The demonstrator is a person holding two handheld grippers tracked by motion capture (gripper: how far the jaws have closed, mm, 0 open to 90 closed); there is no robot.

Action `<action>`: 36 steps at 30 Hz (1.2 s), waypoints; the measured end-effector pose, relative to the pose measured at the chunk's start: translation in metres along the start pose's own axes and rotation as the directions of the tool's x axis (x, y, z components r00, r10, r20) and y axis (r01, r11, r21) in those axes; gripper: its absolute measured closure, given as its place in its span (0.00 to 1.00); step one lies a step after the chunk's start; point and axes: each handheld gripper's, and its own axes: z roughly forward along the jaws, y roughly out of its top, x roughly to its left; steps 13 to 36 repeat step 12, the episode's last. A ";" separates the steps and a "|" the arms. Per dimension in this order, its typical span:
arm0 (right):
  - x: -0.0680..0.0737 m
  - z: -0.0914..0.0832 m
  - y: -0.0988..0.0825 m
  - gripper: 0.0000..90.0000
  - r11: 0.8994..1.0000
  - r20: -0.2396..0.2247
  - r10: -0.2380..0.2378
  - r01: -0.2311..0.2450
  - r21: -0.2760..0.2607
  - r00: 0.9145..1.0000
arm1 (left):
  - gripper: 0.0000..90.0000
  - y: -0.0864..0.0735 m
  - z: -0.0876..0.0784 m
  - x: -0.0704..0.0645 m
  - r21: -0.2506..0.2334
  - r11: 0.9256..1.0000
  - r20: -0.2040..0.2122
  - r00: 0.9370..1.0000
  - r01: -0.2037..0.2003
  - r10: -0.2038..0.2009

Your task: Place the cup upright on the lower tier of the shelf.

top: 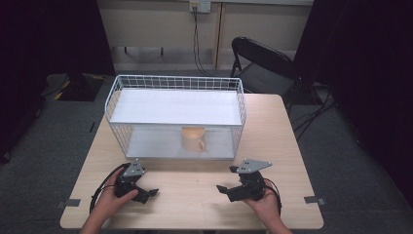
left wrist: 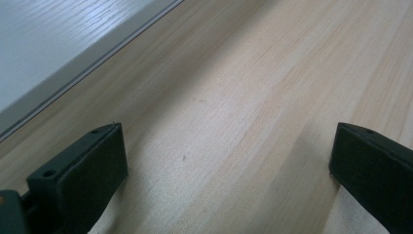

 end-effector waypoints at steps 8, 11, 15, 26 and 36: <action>-0.006 -0.003 -0.021 0.16 1.000 0.007 0.016 -0.016 0.011 1.000 | 0.00 0.000 0.000 0.000 0.004 1.000 -0.002 1.000 0.003 -0.003; -0.008 -0.003 -0.022 0.16 1.000 0.012 0.023 -0.023 0.018 1.000 | 0.00 0.000 0.000 0.000 0.004 1.000 -0.002 1.000 0.003 -0.003; -0.008 -0.002 -0.022 0.16 1.000 0.018 0.026 -0.026 0.016 1.000 | 0.00 0.000 0.000 0.000 0.001 1.000 -0.003 1.000 0.003 -0.003; -0.008 -0.002 -0.022 0.16 1.000 0.018 0.026 -0.026 0.016 1.000 | 0.00 0.000 0.000 0.000 0.001 1.000 -0.003 1.000 0.003 -0.003; -0.008 -0.002 -0.022 0.16 1.000 0.018 0.026 -0.026 0.016 1.000 | 0.00 0.000 0.000 0.000 0.001 1.000 -0.003 1.000 0.003 -0.003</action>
